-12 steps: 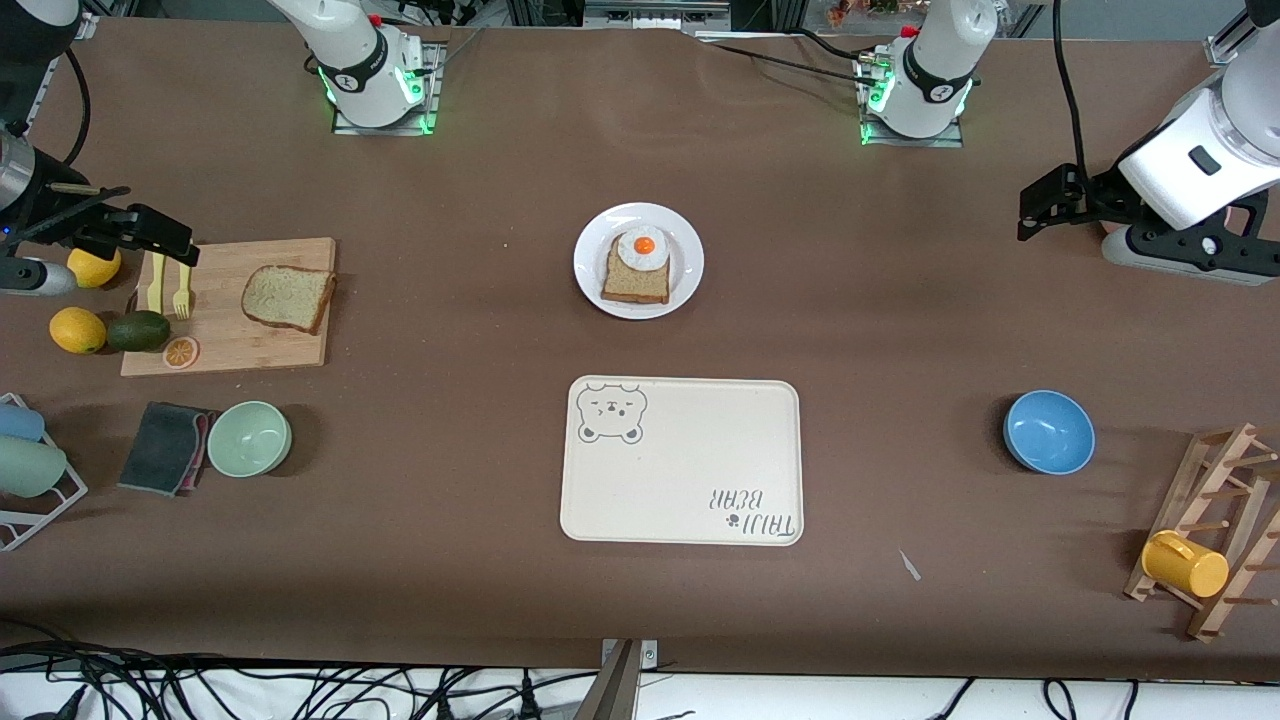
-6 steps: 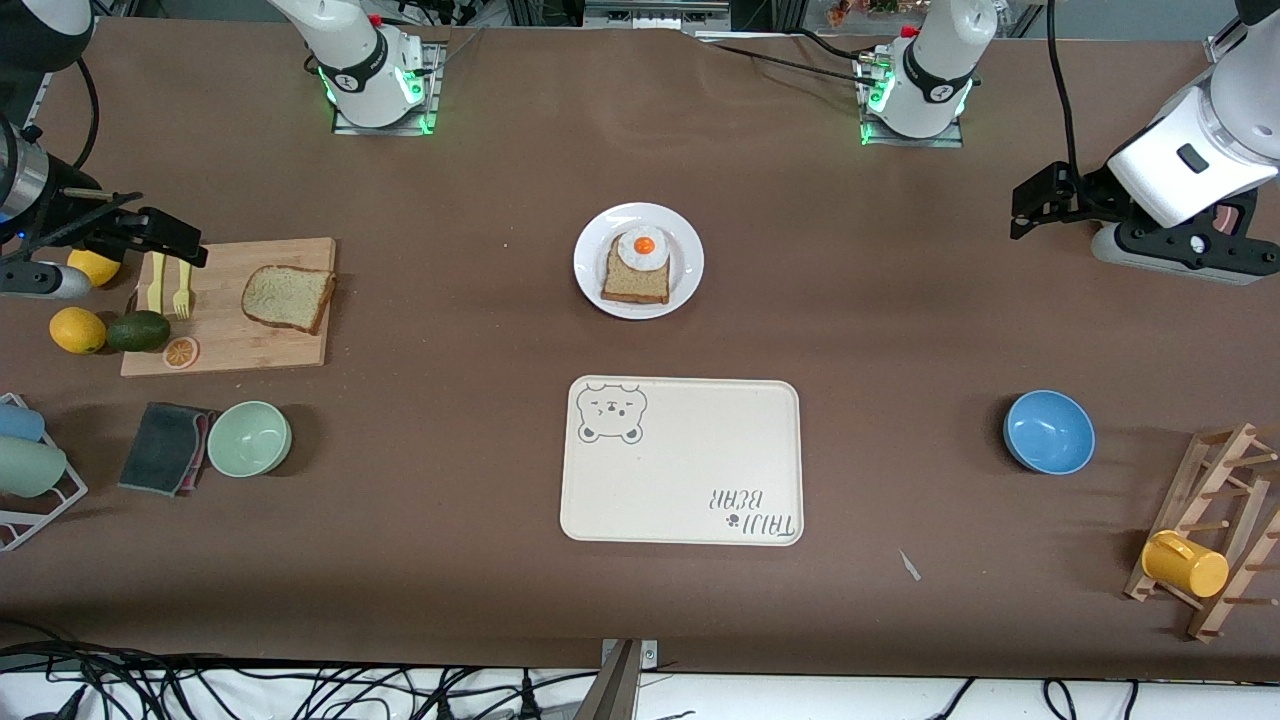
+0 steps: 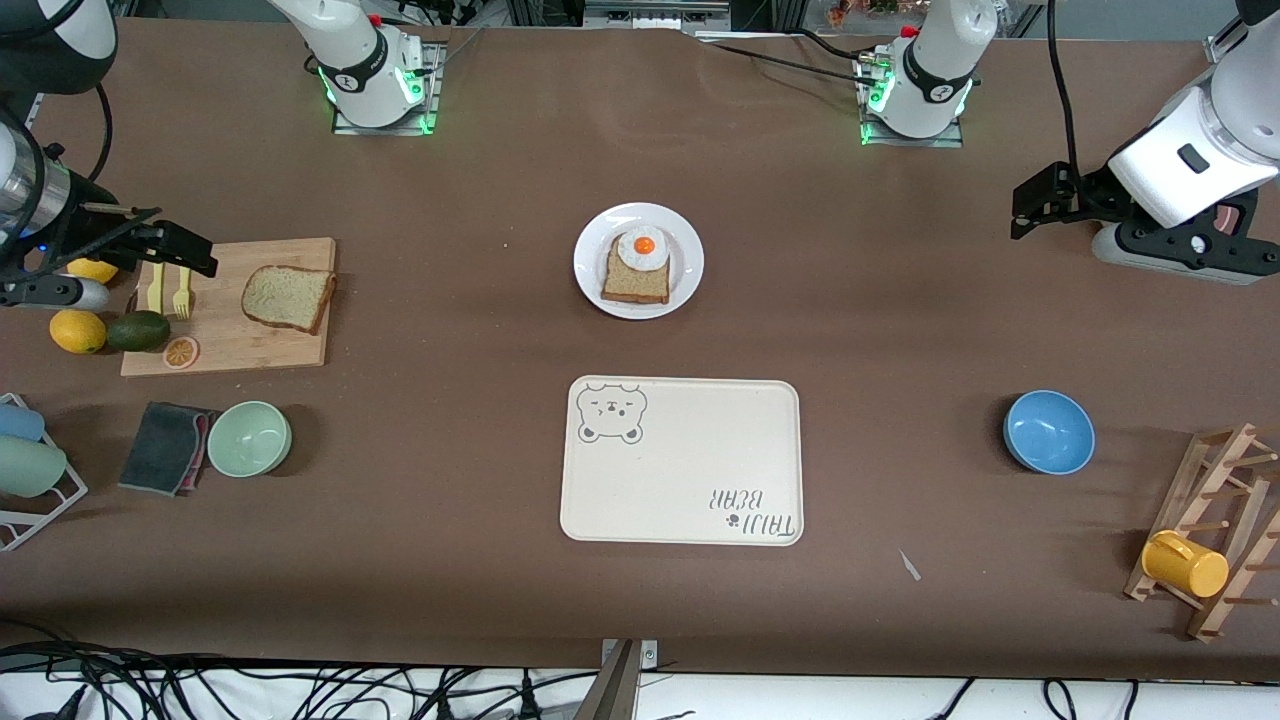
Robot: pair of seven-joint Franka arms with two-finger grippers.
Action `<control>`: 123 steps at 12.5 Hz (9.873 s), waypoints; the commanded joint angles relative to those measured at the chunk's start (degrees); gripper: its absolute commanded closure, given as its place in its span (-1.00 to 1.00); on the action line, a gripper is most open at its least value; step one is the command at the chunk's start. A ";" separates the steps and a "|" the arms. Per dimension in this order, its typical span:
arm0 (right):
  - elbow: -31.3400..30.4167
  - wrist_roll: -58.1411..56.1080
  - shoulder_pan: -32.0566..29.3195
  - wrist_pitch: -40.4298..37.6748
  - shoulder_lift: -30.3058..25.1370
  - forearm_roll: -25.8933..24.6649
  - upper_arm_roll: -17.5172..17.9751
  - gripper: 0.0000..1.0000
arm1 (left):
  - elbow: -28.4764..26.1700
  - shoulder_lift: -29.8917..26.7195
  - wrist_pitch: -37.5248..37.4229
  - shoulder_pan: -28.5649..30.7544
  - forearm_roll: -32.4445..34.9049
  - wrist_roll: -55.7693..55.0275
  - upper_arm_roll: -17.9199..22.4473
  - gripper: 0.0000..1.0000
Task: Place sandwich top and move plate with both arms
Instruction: 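Lower the right gripper onto the bread slice edge and grasp it, then lift the bread slice with the right gripper and carry it over the plate, then lower the bread onto the egg and open the right gripper, then withdraw the right gripper toward the cutting board while the left gripper lowers, then reach the left gripper toward the white plate rim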
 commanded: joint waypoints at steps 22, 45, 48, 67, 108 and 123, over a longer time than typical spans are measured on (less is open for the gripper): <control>-37.57 43.08 0.74 27.49 13.97 -39.37 10.90 -0.98 | 1.70 0.57 -1.13 -0.31 1.58 -0.14 -0.34 -1.00; -38.63 50.93 0.74 22.40 16.54 -47.55 13.37 1.00 | 1.79 0.48 -1.31 -1.10 1.50 -0.23 -0.43 -1.00; -38.45 50.31 0.74 22.23 13.39 -47.12 14.85 1.00 | 1.79 0.57 -1.31 -1.36 1.41 -0.23 -0.52 -1.00; 5.21 73.15 14.35 9.40 27.59 -26.90 43.95 1.00 | 1.79 0.48 -1.31 -1.54 1.58 -0.05 0.01 -1.00; -10.59 20.55 4.00 8.52 -6.84 -3.96 7.67 -1.00 | 1.88 -0.05 -5.53 -2.42 1.41 -1.10 -1.84 -1.00; 5.49 8.04 0.13 1.66 2.39 0.70 0.97 -1.00 | -19.57 -1.36 14.16 -1.71 0.71 0.82 -5.62 -1.00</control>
